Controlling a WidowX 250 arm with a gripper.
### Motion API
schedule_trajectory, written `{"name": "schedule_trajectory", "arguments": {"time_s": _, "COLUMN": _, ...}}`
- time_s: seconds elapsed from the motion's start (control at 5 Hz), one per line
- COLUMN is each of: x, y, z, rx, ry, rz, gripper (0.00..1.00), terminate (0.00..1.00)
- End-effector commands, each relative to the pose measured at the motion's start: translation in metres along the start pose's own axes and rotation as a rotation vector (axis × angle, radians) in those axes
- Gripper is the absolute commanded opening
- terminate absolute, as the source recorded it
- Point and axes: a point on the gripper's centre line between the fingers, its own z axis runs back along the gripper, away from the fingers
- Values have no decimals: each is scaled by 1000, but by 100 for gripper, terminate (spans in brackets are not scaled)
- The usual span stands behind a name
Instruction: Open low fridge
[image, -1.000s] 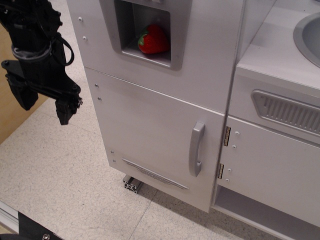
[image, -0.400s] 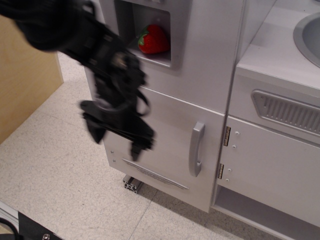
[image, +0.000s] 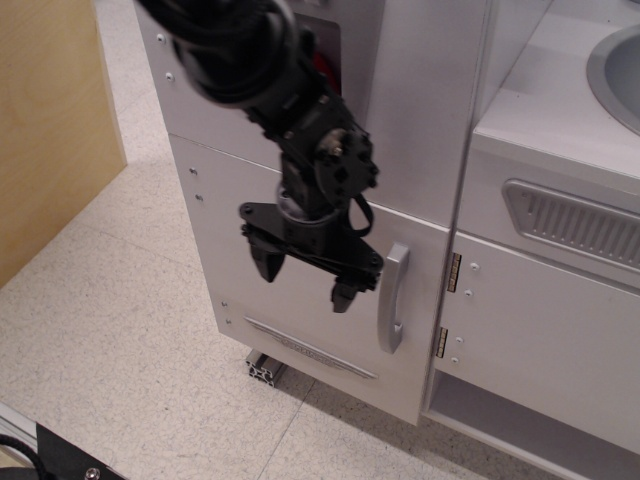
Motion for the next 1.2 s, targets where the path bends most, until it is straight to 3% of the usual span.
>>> {"name": "schedule_trajectory", "arguments": {"time_s": 0.0, "x": 27, "y": -28, "z": 1, "rx": -30, "ry": -85, "rz": -20, "gripper": 100, "terminate": 0}}
{"name": "schedule_trajectory", "arguments": {"time_s": 0.6, "x": 43, "y": -36, "z": -17, "rx": -18, "ry": -121, "rz": -24, "gripper": 100, "terminate": 0}}
{"name": "schedule_trajectory", "arguments": {"time_s": 0.8, "x": 39, "y": -35, "z": -15, "rx": -32, "ry": -127, "rz": -37, "gripper": 0, "terminate": 0}}
{"name": "schedule_trajectory", "arguments": {"time_s": 1.0, "x": 32, "y": -34, "z": -14, "rx": -43, "ry": -127, "rz": -54, "gripper": 0, "terminate": 0}}
